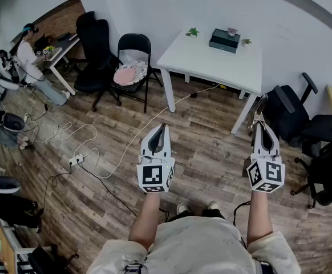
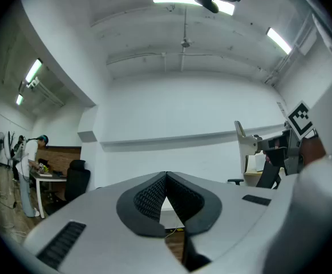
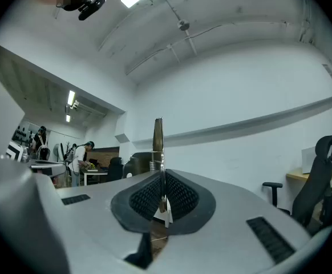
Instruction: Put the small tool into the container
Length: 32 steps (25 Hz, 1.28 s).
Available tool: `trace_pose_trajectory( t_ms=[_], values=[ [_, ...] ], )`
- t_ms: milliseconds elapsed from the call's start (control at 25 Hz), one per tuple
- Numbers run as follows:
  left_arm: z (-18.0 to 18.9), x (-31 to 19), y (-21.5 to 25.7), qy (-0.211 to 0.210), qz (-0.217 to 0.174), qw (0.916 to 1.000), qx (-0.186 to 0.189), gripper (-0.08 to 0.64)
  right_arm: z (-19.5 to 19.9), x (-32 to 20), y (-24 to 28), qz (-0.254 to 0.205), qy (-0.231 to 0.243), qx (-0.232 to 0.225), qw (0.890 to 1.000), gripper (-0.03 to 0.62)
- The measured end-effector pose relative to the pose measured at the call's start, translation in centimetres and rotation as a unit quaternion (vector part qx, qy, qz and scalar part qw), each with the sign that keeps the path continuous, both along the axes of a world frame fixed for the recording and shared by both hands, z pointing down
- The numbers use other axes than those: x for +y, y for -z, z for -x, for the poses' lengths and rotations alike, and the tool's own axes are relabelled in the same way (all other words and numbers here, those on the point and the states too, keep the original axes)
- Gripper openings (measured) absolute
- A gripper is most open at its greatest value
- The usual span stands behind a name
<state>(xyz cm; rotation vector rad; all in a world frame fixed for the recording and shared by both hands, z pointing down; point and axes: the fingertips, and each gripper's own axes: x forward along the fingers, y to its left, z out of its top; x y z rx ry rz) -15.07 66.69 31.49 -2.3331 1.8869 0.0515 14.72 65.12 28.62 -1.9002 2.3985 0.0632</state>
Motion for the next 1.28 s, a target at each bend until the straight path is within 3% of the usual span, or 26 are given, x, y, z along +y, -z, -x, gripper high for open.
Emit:
trace_pose_trajectory(
  t_ms=[480,960,1280],
  values=[
    [3.1,-0.2,-1.5,-0.009,0.005,0.9999,0.007,0.006,4.0,-0.4,-1.3,0.012,0.002,-0.001,1.000,0.014],
    [8.7,-0.3,-3.2,0.006,0.015,0.9996,0.022,0.006,9.1,-0.9,-3.0,0.033,0.013,0.009,0.999,0.014],
    [9.8,-0.7,-3.0,0.007,0.015,0.9997,0.016,0.006,9.9,-1.3,-2.6,0.027,0.012,0.002,1.000,0.014]
  ],
)
